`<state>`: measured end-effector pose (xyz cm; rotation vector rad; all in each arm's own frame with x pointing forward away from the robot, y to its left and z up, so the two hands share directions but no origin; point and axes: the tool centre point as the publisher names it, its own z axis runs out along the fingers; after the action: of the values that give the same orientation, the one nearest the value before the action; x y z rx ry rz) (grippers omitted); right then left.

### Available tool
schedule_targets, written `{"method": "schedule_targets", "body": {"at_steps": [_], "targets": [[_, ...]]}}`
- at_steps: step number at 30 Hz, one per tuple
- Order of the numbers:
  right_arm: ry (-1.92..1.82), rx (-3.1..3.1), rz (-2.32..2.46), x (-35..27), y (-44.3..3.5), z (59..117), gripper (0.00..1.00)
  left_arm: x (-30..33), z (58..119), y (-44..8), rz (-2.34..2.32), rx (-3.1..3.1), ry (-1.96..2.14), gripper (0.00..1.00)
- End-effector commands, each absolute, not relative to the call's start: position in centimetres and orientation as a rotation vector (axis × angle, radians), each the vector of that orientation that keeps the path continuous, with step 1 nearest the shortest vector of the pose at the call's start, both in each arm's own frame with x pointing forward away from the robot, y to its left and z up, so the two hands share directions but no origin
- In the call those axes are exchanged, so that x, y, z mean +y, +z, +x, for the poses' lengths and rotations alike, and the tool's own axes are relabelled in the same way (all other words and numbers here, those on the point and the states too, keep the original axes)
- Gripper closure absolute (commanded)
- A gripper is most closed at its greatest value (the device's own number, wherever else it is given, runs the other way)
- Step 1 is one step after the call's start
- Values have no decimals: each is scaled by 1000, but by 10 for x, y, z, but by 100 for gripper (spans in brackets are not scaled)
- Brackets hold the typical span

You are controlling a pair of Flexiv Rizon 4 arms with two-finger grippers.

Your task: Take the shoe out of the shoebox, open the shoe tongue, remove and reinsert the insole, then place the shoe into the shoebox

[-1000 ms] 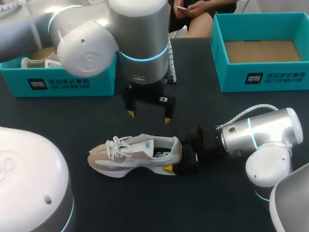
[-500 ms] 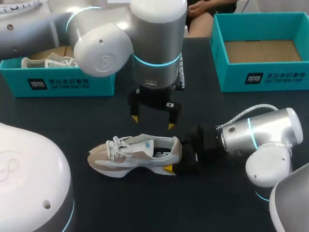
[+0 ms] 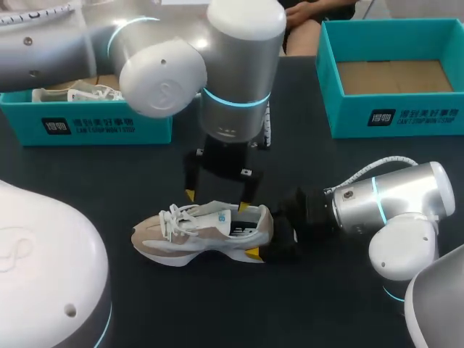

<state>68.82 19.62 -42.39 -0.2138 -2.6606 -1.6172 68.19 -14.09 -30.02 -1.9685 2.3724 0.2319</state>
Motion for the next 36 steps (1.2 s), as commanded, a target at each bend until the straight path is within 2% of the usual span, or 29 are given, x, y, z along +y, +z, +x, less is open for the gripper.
{"method": "schedule_targets", "body": {"at_steps": [1, 17, 36], "targets": [[-1612, -2664, -217, 201, -428, 689, 100, -155, 679, -313, -1957, 2339, 278, 0], [-1612, -2664, -217, 201, -428, 689, 100, -164, 673, -346, -1943, 2240, 374, 0], [-1612, -2664, -217, 201, -428, 689, 100, -141, 673, -365, -2008, 2115, 465, 0]]}}
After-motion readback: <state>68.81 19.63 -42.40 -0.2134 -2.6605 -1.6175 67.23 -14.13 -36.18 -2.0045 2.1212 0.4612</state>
